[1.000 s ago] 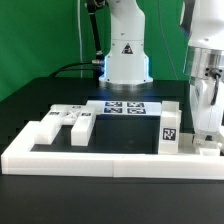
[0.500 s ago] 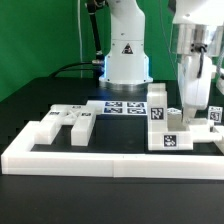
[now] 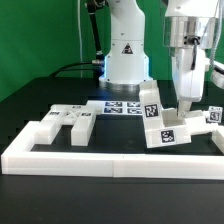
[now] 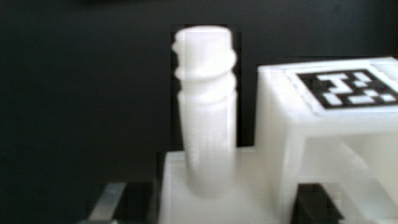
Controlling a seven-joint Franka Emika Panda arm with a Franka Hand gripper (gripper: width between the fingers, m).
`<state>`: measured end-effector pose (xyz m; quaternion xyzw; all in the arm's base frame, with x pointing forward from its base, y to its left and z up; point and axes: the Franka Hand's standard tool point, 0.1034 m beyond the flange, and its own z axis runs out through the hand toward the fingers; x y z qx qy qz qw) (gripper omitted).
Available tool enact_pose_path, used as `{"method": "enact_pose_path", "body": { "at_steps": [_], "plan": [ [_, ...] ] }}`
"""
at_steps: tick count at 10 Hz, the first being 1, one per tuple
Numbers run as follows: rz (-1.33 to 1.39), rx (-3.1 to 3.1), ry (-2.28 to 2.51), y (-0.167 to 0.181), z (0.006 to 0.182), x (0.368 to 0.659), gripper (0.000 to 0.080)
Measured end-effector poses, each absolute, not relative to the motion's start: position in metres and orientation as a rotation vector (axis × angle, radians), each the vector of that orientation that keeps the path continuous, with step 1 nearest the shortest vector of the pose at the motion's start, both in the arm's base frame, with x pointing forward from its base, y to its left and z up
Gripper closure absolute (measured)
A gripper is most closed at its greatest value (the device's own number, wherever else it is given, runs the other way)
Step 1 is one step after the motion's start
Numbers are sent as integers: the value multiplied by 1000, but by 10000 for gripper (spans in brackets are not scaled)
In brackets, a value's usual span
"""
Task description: Assemble chair
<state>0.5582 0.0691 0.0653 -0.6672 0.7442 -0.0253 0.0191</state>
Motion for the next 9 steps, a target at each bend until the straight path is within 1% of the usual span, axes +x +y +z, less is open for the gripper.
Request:
{"method": "enact_pose_path", "body": {
  "at_steps": [2,5,9],
  "plan": [
    [-36,-2057,2243,47,70,563,469],
    [17,-2044,2145,23,79,567,469],
    [165,-2001,2054,-9,78,560,469]
  ]
}}
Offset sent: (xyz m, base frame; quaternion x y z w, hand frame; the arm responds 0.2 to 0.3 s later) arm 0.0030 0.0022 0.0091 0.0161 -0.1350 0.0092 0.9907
